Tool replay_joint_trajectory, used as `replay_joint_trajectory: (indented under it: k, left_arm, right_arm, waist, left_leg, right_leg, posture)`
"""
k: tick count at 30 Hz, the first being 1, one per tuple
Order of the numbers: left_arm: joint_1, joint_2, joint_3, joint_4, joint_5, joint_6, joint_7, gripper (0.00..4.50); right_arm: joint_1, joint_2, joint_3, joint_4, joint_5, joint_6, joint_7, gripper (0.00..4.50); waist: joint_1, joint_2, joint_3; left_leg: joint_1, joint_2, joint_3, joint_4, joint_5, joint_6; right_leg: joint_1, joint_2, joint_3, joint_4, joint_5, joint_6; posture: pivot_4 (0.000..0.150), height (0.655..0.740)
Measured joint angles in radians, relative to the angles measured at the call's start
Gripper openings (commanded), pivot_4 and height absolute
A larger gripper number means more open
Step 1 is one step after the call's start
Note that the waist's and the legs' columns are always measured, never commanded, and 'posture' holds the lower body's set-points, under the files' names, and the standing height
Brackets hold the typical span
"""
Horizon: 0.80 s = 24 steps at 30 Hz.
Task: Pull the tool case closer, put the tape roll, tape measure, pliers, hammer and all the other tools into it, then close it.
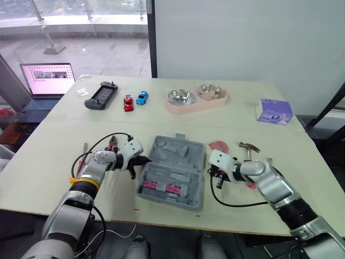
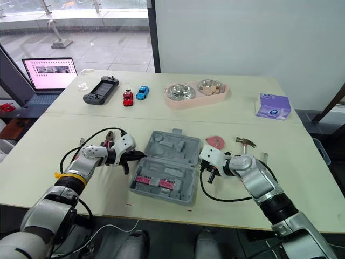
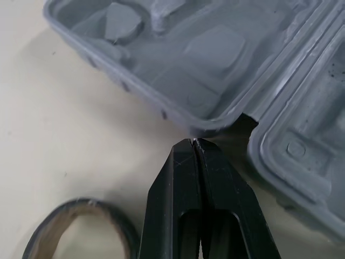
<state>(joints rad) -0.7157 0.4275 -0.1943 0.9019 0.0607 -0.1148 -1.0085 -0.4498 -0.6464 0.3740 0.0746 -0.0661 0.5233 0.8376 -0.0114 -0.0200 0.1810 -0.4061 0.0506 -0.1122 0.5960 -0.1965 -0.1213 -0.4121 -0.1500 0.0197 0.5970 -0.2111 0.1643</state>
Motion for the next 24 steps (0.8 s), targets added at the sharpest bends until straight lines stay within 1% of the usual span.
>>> replay_joint_trajectory:
  k: [10, 15, 24]
  left_arm:
    - [-0.001, -0.015, 0.001, -0.001, 0.010, -0.002, 0.007, 0.06]
    - [0.027, -0.006, 0.001, -0.048, 0.017, 0.001, 0.004, 0.06]
    - [0.046, -0.006, -0.008, -0.104, 0.047, 0.043, -0.004, 0.06]
  right_arm:
    - [-0.021, 0.017, 0.032, -0.034, -0.028, 0.064, 0.052, 0.00]
    - [-0.021, 0.016, 0.050, -0.069, -0.040, 0.100, 0.071, 0.00]
    - [-0.044, 0.061, 0.080, -0.069, -0.087, 0.149, 0.073, 0.00]
  waist:
    - [0.001, 0.000, 0.000]
    - [-0.001, 0.000, 0.000]
    - [-0.007, -0.001, -0.006]
  left_leg:
    - [0.001, 0.000, -0.001, 0.000, 0.000, 0.000]
    - [0.001, 0.000, -0.001, 0.000, 0.000, 0.000]
    - [0.004, 0.000, -0.001, -0.001, 0.000, 0.000]
  right_leg:
    - [0.002, 0.000, 0.000, 0.000, -0.001, 0.001]
    - [0.002, 0.000, 0.000, 0.000, -0.001, 0.002]
    - [0.004, 0.000, 0.000, 0.000, -0.002, 0.002]
  posture:
    - [0.150, 0.7400]
    - [0.150, 0.7400]
    - [0.150, 0.7400]
